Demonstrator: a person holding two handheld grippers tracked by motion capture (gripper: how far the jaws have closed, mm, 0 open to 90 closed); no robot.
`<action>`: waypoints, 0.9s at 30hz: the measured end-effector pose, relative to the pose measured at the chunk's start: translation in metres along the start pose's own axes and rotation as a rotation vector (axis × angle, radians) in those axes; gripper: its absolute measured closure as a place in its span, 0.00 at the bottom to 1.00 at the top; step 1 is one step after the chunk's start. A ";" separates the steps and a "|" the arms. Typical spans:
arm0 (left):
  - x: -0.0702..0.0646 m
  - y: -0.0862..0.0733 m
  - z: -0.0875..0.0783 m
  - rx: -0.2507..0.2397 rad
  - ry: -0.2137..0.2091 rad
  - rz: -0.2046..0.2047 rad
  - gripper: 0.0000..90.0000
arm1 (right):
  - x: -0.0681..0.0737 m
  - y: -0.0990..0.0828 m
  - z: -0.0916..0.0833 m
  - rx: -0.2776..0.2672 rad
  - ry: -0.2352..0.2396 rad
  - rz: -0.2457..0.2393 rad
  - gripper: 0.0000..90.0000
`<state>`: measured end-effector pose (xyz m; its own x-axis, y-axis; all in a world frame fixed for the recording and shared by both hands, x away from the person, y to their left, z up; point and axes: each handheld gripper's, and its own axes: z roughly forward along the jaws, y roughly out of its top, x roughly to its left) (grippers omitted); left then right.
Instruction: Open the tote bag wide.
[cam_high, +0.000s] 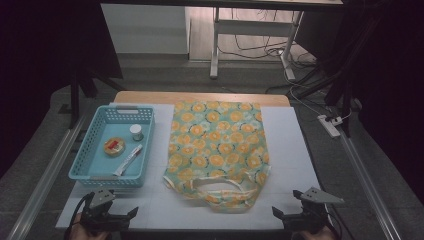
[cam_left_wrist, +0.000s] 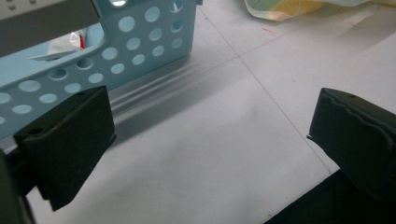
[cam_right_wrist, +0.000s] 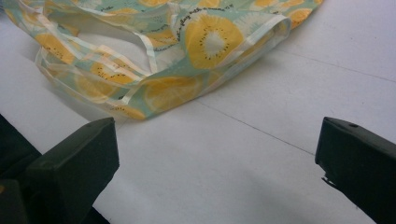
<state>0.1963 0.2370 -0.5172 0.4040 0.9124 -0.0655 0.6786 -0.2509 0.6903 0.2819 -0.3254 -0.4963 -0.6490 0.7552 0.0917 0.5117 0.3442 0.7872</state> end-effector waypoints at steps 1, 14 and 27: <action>0.000 0.000 0.000 0.003 -0.003 -0.003 0.01 | 0.000 0.000 0.000 0.000 -0.005 0.004 0.00; 0.010 -0.001 -0.001 -0.011 -0.069 -0.069 0.05 | -0.001 0.000 -0.001 -0.008 -0.004 0.016 0.00; 0.011 0.001 0.001 0.004 -0.101 -0.054 0.06 | 0.000 0.001 0.001 0.005 0.017 -0.006 0.00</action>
<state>0.2019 0.2467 -0.5178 0.4264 0.8875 -0.1748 0.7034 -0.2039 0.6809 0.2829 -0.3245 -0.4958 -0.6614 0.7437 0.0969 0.5105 0.3518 0.7846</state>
